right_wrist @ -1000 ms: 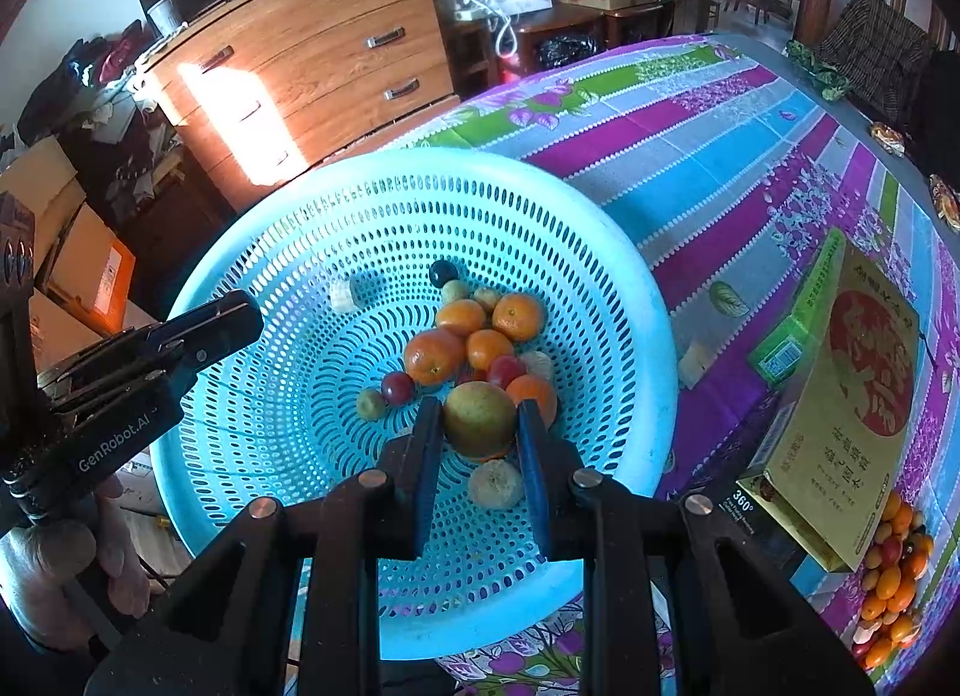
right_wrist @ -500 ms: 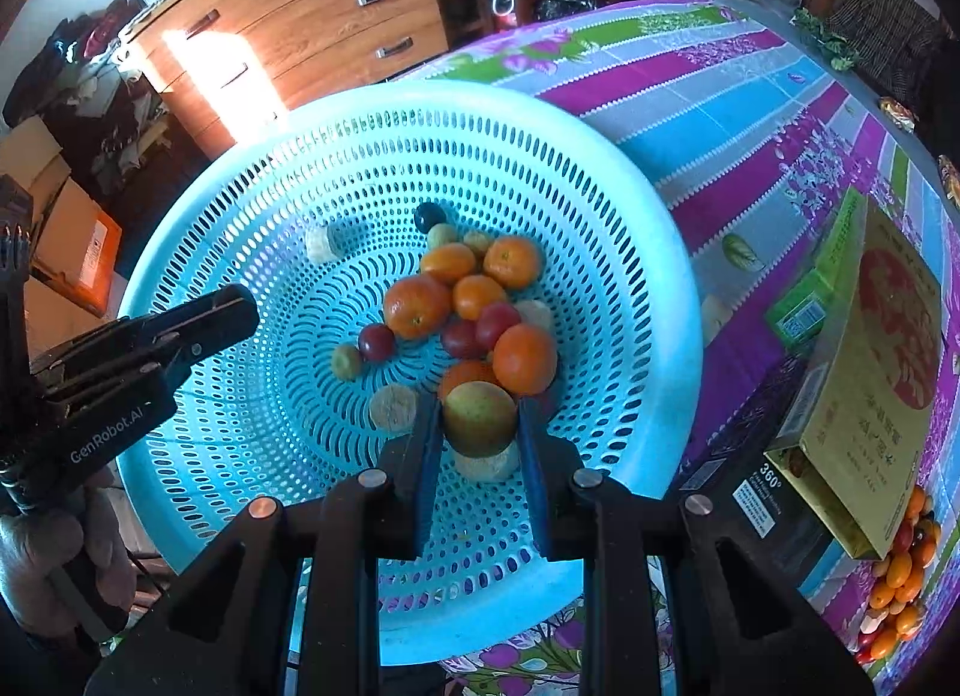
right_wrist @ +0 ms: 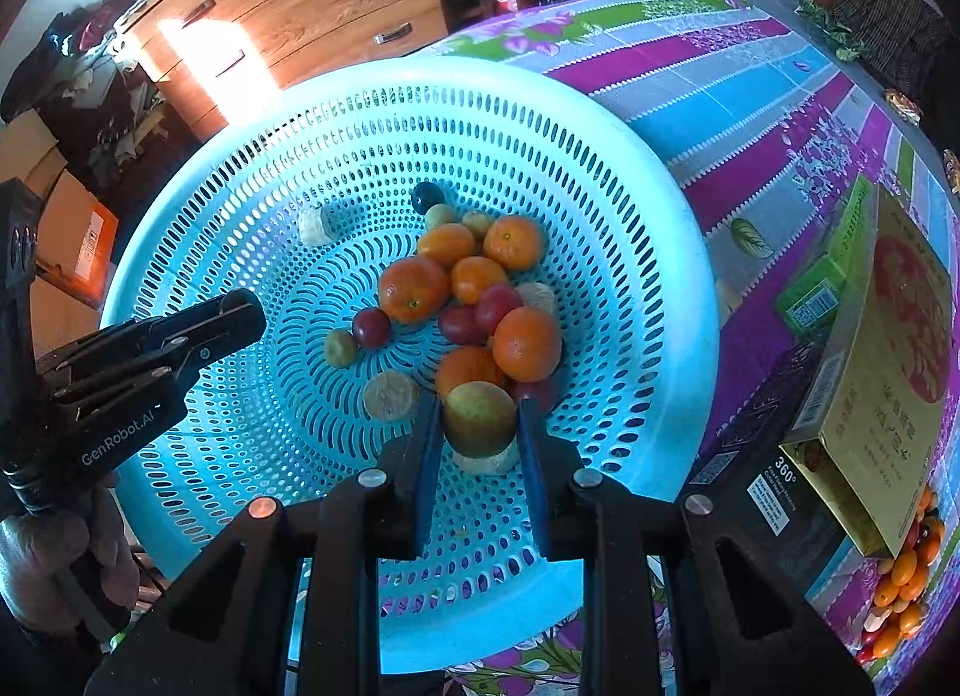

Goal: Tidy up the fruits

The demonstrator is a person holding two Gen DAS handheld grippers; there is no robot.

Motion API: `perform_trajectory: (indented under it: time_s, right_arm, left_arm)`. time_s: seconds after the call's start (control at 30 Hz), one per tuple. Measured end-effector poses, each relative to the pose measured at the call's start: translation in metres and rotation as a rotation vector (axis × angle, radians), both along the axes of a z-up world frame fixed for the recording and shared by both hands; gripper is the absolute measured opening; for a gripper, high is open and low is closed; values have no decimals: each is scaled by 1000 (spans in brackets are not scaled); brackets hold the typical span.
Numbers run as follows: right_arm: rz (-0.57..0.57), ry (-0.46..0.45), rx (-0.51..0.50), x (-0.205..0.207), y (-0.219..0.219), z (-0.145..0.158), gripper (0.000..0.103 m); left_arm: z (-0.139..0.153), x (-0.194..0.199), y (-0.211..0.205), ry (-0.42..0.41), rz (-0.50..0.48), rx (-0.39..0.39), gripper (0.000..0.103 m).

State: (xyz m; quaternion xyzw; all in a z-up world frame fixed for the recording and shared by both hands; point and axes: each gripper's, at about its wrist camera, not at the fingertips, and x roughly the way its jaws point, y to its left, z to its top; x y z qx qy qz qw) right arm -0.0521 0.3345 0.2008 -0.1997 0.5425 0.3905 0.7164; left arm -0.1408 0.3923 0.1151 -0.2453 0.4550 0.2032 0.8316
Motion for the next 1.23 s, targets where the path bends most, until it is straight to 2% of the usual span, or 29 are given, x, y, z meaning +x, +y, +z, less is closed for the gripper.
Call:
perform_trajectory:
  time_s: [0.17,0.23,0.27,0.3,0.33,0.43,0.47,0.6,0.7,0.77,0.8,0.83,0.9,0.93,1.0,1.03,1.23]
  right_arm:
    - [-1,13,-4,1,2,-5,30]
    - [4,22,-6,0,2,-9,34]
    - [10,29,-6,-2,3,-11,37]
    - [12,34,-1,-3,3,-11,49]
    - [12,35,6,-3,3,-11,58]
    - [10,25,39,-7,1,-6,58]
    - [0,-4,62,-8,-2,1,58]
    - [-32,-145,175,-21,-31,43,58]
    - [-68,-245,226,-32,-68,68,59]
    - [-97,-286,245,-39,-96,79,59]
    - [-121,-307,248,-42,-115,84,59]
    - [-146,-326,247,-46,-135,86,59]
    - [-194,-349,235,-52,-170,88,60]
    - [-217,-354,222,-55,-186,88,61]
    - [-271,-366,178,-64,-227,80,61]
    - [-298,-362,158,-69,-245,74,62]
    - [-511,-237,13,-93,-369,10,63]
  left_arm:
    - [-3,-1,2,7,5,-1,27]
    - [-4,-1,3,13,11,-2,44]
    - [-3,-2,3,6,13,-4,56]
    - [-2,-3,4,0,14,-4,62]
    - [-1,-4,4,-7,20,-5,66]
    - [3,-5,4,-17,31,5,71]
    - [7,-6,2,-24,37,26,72]
    - [38,-8,-19,-99,35,165,72]
    - [84,-9,-60,-213,37,397,73]
    - [115,-14,-90,-332,49,525,91]
    - [129,-16,-105,-390,67,588,103]
    - [144,-21,-127,-465,109,676,103]
    - [157,-27,-156,-569,153,740,103]
    - [163,-28,-168,-632,128,711,103]
    - [165,-17,-182,-663,36,600,103]
    - [163,-10,-190,-659,-4,572,103]
    - [148,23,-263,-645,-277,548,103]
